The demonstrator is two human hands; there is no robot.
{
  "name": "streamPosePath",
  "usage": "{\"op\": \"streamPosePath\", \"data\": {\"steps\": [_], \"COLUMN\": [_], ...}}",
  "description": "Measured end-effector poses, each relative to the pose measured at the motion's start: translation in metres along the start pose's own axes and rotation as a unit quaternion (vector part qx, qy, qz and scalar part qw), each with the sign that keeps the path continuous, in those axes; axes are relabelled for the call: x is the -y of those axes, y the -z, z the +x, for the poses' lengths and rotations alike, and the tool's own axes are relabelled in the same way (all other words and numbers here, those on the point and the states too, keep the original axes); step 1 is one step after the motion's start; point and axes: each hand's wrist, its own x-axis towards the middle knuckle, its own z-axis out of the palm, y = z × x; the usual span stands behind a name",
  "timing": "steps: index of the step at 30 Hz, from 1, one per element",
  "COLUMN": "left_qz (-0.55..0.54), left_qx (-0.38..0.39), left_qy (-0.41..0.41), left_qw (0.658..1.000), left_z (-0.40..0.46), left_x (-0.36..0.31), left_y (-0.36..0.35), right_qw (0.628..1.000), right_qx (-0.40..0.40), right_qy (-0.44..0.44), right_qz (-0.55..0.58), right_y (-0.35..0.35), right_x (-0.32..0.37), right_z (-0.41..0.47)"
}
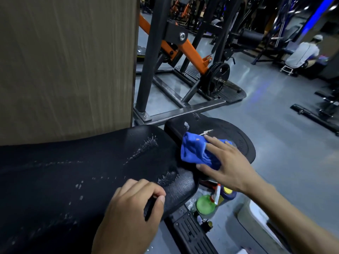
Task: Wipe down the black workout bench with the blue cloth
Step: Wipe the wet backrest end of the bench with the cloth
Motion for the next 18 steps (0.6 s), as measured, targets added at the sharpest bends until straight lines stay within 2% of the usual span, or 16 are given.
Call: {"op": "streamPosePath", "data": {"steps": [5,8,9,12,15,16,18], "left_qz": [0.006,0.015,0.016,0.017,0.022,0.023,0.023], "left_qx": [-0.001,-0.002,-0.004,-0.011,-0.018,-0.018,-0.017], "left_qy": [-0.002,-0.005,-0.003,-0.01,-0.011,-0.01,-0.007], "left_qw": [1.0,1.0,1.0,1.0,1.0,1.0,1.0], "left_z": [0.002,0.003,0.002,0.003,0.005,0.005,0.006], "left_x": [0.001,0.002,0.003,0.002,0.001,0.001,0.001], "left_y": [-0.001,-0.002,-0.002,-0.003,-0.004,-0.004,-0.004], "right_qw": [0.992,0.989,0.992,0.996,0.972,0.966,0.975], "right_qx": [0.027,0.018,0.009,-0.026,-0.02,-0.012,-0.011], "right_qy": [0.123,0.131,0.1,-0.066,-0.225,-0.251,-0.216], "right_qz": [0.021,0.063,0.078,0.058,0.066,0.068,0.054], "right_y": [-0.003,-0.012,-0.014,-0.019,-0.024,-0.024,-0.027], "right_x": [-0.012,-0.026,-0.035,-0.071,-0.087,-0.083,-0.066], "right_z": [0.027,0.032,0.037,0.073,0.126,0.14,0.151]}}
